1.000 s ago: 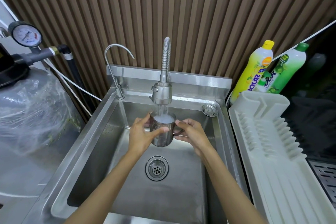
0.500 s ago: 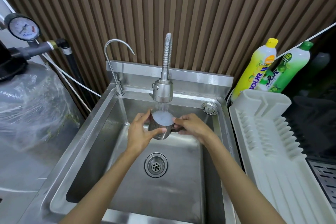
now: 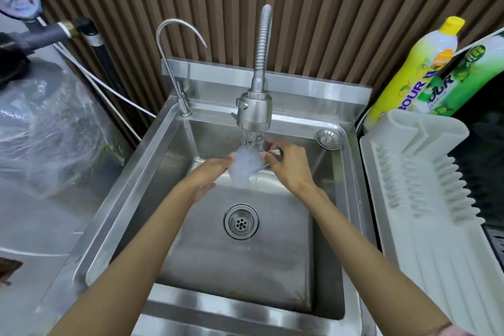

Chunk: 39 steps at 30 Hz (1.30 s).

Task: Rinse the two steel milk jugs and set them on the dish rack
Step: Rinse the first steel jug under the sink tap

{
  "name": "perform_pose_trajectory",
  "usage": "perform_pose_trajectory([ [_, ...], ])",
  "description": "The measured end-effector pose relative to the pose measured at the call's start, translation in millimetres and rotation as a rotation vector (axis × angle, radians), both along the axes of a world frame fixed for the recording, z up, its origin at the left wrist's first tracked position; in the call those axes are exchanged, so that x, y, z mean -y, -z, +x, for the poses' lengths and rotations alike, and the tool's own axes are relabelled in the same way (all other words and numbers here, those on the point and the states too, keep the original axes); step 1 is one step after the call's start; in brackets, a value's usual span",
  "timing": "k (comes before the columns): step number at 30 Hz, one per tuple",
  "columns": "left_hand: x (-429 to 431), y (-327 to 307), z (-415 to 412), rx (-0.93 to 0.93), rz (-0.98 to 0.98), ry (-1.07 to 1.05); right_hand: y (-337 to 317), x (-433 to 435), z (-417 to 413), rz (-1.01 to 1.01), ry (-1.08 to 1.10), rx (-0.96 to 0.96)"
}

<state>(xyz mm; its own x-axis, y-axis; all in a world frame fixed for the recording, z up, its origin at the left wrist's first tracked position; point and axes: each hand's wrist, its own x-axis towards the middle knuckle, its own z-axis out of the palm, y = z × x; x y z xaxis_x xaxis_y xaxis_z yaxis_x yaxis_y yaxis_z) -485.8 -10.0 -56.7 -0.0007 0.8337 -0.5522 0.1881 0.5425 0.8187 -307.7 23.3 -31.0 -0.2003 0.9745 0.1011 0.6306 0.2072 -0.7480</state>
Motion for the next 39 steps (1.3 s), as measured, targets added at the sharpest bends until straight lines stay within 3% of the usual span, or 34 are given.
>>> perform_pose_trajectory([
  [8,0,9,3,0.083,0.013,-0.024,4,-10,4,0.302,-0.256,0.135],
  [15,0,7,9,0.143,0.045,-0.018,10,-10,6,0.503,-0.348,0.153],
  [22,-4,2,12,0.239,0.078,-0.039,2,-15,13,0.608,-0.381,0.162],
  [31,0,-14,8,0.224,0.170,-0.124,-2,-14,16,0.688,-0.385,0.143],
  [33,4,-19,8,0.211,0.202,-0.135,-6,-11,11,0.547,-0.313,0.037],
  [36,11,-23,11,0.189,0.260,-0.142,-12,-14,8,-0.001,-0.003,-0.287],
  [39,20,-22,20,0.126,0.349,-0.108,-2,-14,15,-0.361,0.135,-0.605],
])
